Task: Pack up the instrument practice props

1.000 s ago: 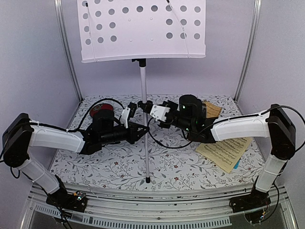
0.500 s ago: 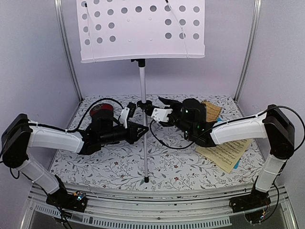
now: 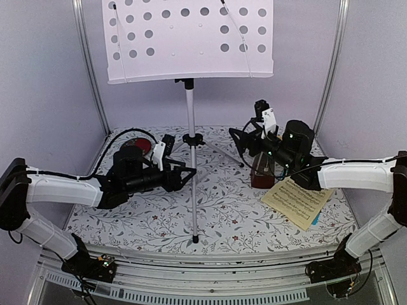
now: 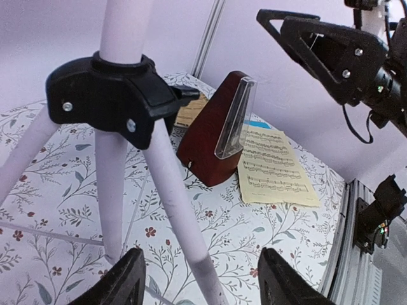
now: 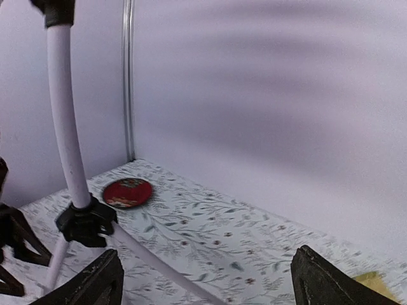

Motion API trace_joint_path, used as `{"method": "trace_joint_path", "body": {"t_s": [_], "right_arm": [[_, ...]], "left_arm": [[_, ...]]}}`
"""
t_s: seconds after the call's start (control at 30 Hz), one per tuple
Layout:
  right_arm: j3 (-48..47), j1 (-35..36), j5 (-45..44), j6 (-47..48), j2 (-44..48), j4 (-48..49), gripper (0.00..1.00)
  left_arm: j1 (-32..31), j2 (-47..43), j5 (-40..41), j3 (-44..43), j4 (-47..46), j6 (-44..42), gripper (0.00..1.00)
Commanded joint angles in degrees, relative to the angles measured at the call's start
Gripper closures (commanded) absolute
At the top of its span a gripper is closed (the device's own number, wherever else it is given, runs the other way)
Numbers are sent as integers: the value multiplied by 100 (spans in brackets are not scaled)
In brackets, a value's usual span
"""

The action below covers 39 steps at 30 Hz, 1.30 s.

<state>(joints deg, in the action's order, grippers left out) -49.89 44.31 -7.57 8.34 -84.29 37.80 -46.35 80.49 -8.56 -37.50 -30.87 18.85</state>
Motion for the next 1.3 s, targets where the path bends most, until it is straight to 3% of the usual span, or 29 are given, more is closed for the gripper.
{"method": "trace_joint_path", "body": {"t_s": [0.0, 0.2, 0.37, 0.6, 1.0, 1.17, 1.27], "right_arm": [[-384, -143, 1771, -2959, 19, -687, 8], [-960, -138, 2775, -5526, -525, -752, 15], [-1066, -122, 3187, -7006, -1083, -505, 19], [-1323, -124, 3620, -7525, -1707, -181, 27], [-1692, -133, 3518, -7715, -2112, -104, 31], [-1849, -127, 3529, -7777, -2222, -80, 50], [-1821, -132, 3466, -7762, -2178, -80, 78]], "left_arm": [[-46, -154, 213, 111, -37, -61, 37], [-45, -227, 365, 132, 37, -32, 34], [-45, -252, 392, 146, 53, -22, 34], [-46, -224, 397, 154, 26, 0, 34], [-37, -214, 392, 164, 20, 18, 33], [-42, -218, 396, 180, 2, 34, 33], [-45, -237, 415, 190, 10, 31, 33]]}}
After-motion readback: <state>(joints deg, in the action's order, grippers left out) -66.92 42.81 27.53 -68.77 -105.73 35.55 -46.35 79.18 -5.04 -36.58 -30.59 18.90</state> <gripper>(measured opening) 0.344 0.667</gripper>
